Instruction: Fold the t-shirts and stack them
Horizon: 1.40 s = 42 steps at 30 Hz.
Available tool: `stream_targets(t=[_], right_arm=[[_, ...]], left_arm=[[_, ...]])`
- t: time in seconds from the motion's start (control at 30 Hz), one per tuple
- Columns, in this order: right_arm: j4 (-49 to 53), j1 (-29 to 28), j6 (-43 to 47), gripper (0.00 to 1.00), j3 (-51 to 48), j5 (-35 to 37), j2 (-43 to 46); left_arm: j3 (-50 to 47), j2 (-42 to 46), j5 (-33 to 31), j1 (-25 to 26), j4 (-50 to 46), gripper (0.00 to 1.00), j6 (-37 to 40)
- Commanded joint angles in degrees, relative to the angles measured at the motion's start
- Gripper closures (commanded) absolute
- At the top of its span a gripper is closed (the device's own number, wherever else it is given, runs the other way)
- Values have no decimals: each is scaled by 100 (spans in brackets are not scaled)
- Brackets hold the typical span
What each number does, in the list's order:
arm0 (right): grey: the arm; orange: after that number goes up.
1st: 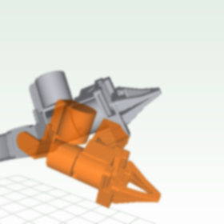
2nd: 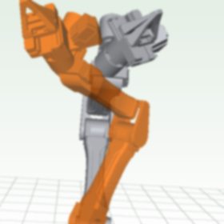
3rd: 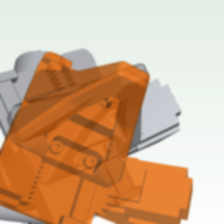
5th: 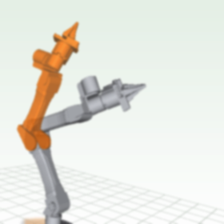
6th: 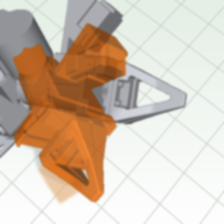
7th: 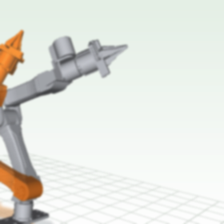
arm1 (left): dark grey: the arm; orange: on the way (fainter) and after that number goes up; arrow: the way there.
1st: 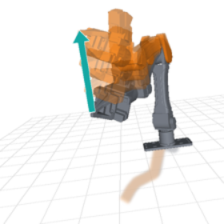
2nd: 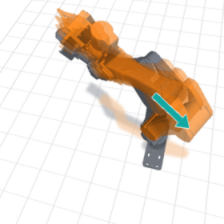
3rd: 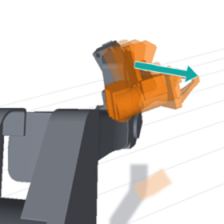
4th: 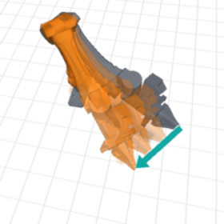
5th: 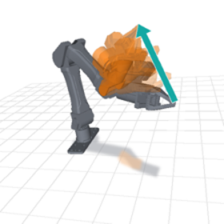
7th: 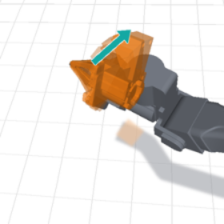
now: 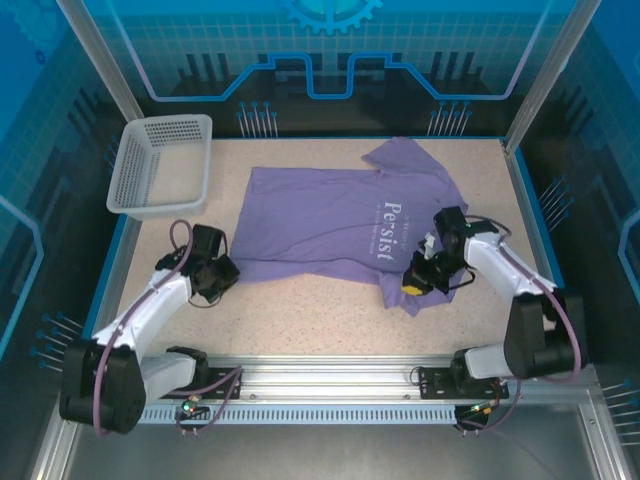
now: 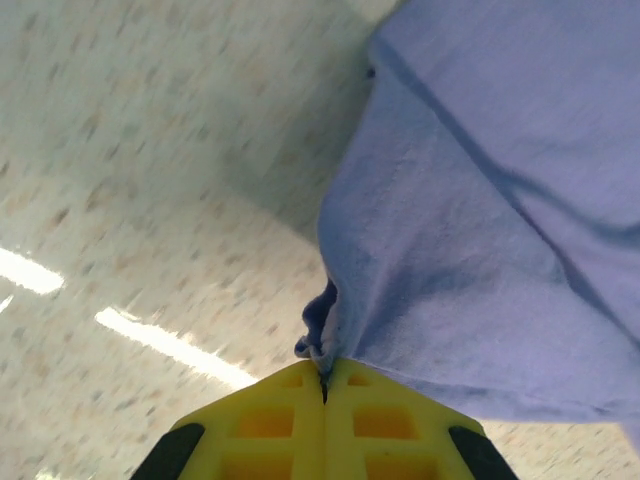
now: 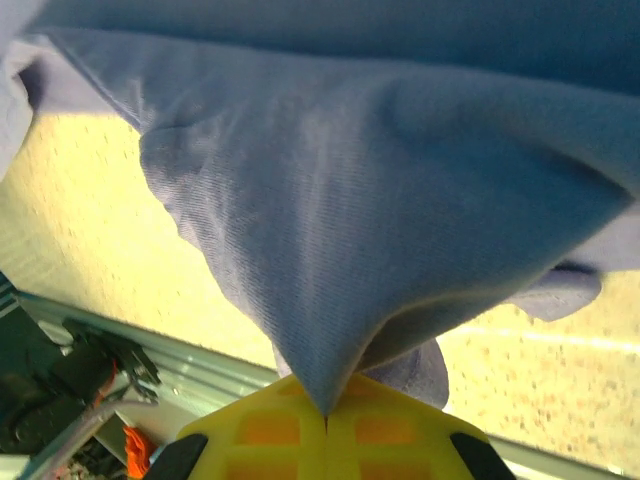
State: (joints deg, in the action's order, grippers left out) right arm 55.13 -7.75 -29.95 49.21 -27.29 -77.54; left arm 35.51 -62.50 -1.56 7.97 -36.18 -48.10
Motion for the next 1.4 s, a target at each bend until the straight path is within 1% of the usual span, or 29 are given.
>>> stream_targets(t=[0.0,0.1,0.2,0.3,0.4,0.57,0.7,0.87,0.93,1.0,1.13,1.17,1.2,1.27,1.3,1.33,1.37], right_arm=[[535,-133,335,100,-298,-184,429],[625,-336,258,100,-505,-197,721],[661,-464,193,100,-537,-189,862],[647,-506,153,100,-427,-179,836],[574,-502,84,100,-112,-112,618],[370,-322,-106,98,699,110,17],[121,1,-223,98,1141,-14,-602],[-214,465,-368,100,1643,-417,-1605],[-290,562,-442,100,1886,-523,-2010],[-368,639,-532,97,2098,-569,-2340],[-457,772,-756,93,2376,-433,-2788],[-472,807,-810,90,2406,-412,-2857],[-486,846,-872,86,2449,-377,-2922],[-444,928,-978,79,2548,-350,-3022],[-385,995,-1021,69,2620,-309,-3058],[-361,1056,-1070,64,2675,-265,-3034],[-347,1095,-1105,58,2701,-200,-2972]], left_arm=[[-362,539,124,87,-427,100,-191],[-517,949,-47,86,-656,100,-213],[-508,1130,-148,89,-815,100,-216],[-365,1088,-201,91,-774,100,-253],[-27,814,-252,91,-626,100,-191],[656,-83,-371,-25,-289,100,-27],[1289,-970,-287,-120,-79,100,141],[2125,-2133,-197,-293,120,100,303],[2509,-2614,-151,-380,70,100,379],[2836,-3057,-162,-461,53,100,407],[3407,-3851,-57,-628,36,99,428],[3533,-4015,-48,-653,22,98,438],[3686,-4189,-8,-677,-13,95,461],[3932,-4432,48,-726,-91,90,505],[4000,-4480,46,-756,-123,84,512],[4066,-4488,37,-786,-140,71,505],[4114,-4447,26,-797,-164,55,492]])
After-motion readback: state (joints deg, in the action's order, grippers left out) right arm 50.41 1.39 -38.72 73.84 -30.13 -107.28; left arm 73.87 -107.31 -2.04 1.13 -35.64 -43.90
